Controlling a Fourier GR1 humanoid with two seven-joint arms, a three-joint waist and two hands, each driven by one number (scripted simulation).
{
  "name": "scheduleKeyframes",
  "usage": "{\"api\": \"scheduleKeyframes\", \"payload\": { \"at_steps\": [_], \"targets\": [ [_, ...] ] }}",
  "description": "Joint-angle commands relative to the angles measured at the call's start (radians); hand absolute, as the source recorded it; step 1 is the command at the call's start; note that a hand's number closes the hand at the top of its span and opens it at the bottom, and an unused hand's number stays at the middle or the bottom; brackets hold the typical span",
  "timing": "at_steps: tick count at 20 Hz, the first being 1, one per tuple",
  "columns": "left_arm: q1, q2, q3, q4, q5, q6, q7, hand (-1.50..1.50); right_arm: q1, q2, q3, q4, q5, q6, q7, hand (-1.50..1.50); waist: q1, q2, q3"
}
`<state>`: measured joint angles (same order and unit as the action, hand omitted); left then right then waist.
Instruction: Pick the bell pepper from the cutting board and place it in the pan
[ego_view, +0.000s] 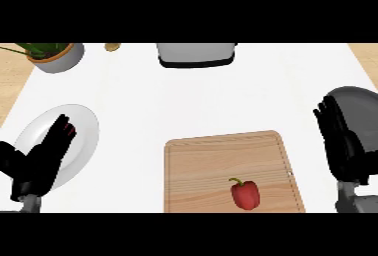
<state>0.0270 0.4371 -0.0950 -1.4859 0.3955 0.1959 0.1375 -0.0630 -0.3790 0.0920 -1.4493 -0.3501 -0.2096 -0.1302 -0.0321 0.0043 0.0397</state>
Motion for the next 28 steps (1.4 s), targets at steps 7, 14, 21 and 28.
{"api": "scheduleKeyframes", "payload": {
  "at_steps": [7, 14, 21, 28],
  "targets": [
    [-0.201, -0.001, -0.035, -0.040, -0.104, 0.015, -0.084, 0.00, -0.165, -0.174, 0.438, -0.066, 0.248, 0.489, -0.046, 1.50, 0.077, 0.005, -0.042],
    [-0.205, -0.018, 0.004, -0.007, -0.129, 0.073, -0.095, 0.00, 0.017, -0.364, 0.231, -0.194, 0.472, 0.250, -0.557, -1.50, -0.014, -0.012, -0.039],
    [-0.199, -0.046, -0.028, -0.025, -0.159, 0.078, -0.077, 0.00, 0.014, -0.625, 0.130, -0.420, 0.512, 0.391, -0.372, -1.50, 0.008, -0.013, -0.042],
    [-0.174, -0.068, -0.018, -0.004, -0.175, 0.059, -0.138, 0.00, 0.004, -0.717, 0.077, -0.764, 0.455, 0.525, 0.018, -1.50, 0.013, -0.012, -0.042]
  ]
}}
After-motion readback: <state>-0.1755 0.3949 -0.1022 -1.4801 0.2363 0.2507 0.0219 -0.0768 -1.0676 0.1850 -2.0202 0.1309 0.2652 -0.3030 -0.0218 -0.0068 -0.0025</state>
